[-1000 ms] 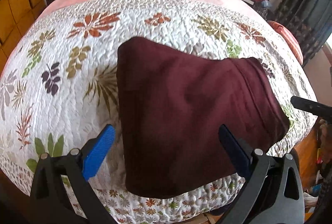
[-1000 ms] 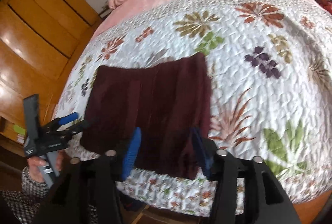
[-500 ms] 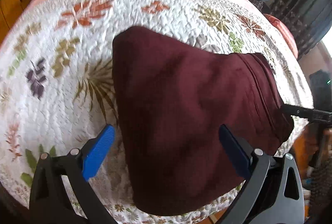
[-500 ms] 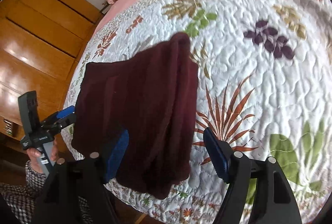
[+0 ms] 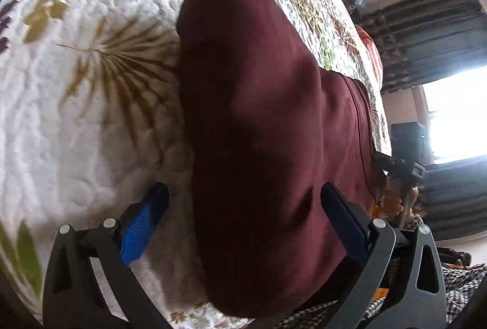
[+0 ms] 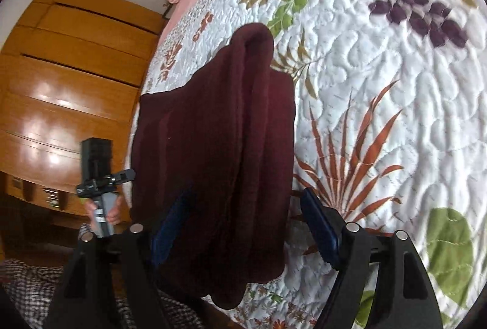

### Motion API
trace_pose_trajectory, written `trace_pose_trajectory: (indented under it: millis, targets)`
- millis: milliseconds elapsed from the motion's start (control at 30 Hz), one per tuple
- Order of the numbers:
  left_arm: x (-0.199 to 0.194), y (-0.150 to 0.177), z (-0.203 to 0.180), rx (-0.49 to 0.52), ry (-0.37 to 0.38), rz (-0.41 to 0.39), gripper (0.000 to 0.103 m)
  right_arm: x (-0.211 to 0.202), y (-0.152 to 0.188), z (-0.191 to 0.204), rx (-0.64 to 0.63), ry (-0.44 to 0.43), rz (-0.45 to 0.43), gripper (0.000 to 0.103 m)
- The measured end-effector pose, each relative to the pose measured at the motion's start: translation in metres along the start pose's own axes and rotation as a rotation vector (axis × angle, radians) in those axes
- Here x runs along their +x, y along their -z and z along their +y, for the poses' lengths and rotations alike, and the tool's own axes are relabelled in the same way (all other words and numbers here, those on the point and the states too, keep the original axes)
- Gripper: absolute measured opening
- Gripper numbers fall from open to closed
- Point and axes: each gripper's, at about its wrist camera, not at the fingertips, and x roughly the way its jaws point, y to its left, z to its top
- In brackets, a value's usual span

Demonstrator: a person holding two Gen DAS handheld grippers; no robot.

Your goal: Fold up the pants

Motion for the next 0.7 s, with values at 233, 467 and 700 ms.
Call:
trace_pose_trajectory:
  millis: [233, 467, 700]
  targets:
    - [0.023, -0.004, -0.016, 0.011, 0.062, 0.036, 0.098, 0.012, -0.010, -0.006, 0.018, -0.066, 0.066, 0.082]
    - [0.021, -0.002, -0.015, -0.062, 0.026, 0.037, 0.058, 0.036, -0.019, 0.016, -0.065, -0.008, 0.065, 0.078]
    - [0.009, 0.009, -0.018, -0.106, 0.093, -0.063, 0.034, 0.013, -0.004, 0.035, -0.065, -0.071, -0.055, 0.040]
